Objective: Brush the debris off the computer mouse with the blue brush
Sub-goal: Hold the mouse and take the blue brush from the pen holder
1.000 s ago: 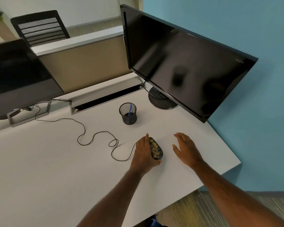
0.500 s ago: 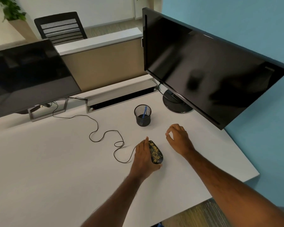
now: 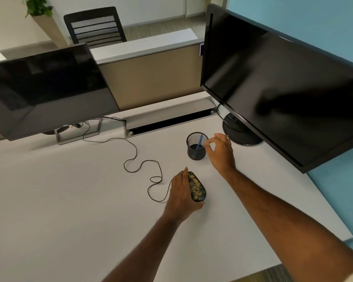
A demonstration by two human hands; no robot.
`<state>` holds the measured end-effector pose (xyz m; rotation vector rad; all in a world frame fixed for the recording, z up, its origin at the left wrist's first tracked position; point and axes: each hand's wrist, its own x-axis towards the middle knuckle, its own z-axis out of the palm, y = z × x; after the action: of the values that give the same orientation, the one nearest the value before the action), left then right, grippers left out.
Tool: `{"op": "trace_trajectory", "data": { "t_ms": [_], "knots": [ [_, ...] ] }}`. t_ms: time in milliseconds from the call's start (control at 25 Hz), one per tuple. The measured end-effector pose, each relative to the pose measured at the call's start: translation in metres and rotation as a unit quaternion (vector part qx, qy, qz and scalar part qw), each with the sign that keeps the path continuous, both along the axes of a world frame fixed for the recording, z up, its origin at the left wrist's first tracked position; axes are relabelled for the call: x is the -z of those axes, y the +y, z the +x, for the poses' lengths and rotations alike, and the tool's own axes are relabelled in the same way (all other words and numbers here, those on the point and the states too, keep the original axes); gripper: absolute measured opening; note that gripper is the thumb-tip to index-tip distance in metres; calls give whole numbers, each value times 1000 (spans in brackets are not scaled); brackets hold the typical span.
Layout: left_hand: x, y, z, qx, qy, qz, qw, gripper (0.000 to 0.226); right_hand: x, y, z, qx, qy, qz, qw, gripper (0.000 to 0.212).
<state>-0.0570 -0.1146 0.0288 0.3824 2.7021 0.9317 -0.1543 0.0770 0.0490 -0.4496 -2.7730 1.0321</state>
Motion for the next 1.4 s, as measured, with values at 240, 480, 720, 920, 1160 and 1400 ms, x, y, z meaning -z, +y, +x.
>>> {"op": "trace_trajectory", "data": {
  "t_ms": [240,480,720,920,1160,1400],
  "knots": [
    [4,-13,-11,-9,8,1,1000,129,-1,-17,-29,-26,-94,108,989,36],
    [8,-16,-18,-6,8,4,1000,129,3,-27,-42,-11,-147,168,975,43],
    [11,-19,-23,-1,2,7,1000,129,5,-27,-52,2,-168,163,972,46],
    [11,-18,-27,4,-2,7,1000,128,4,-36,-59,32,-201,141,969,45],
    [13,-20,-27,3,-1,6,1000,127,12,-40,-63,67,-222,124,965,45],
    [18,-25,-25,6,3,1,1000,126,14,-43,-66,70,-210,112,969,30]
  ]
}}
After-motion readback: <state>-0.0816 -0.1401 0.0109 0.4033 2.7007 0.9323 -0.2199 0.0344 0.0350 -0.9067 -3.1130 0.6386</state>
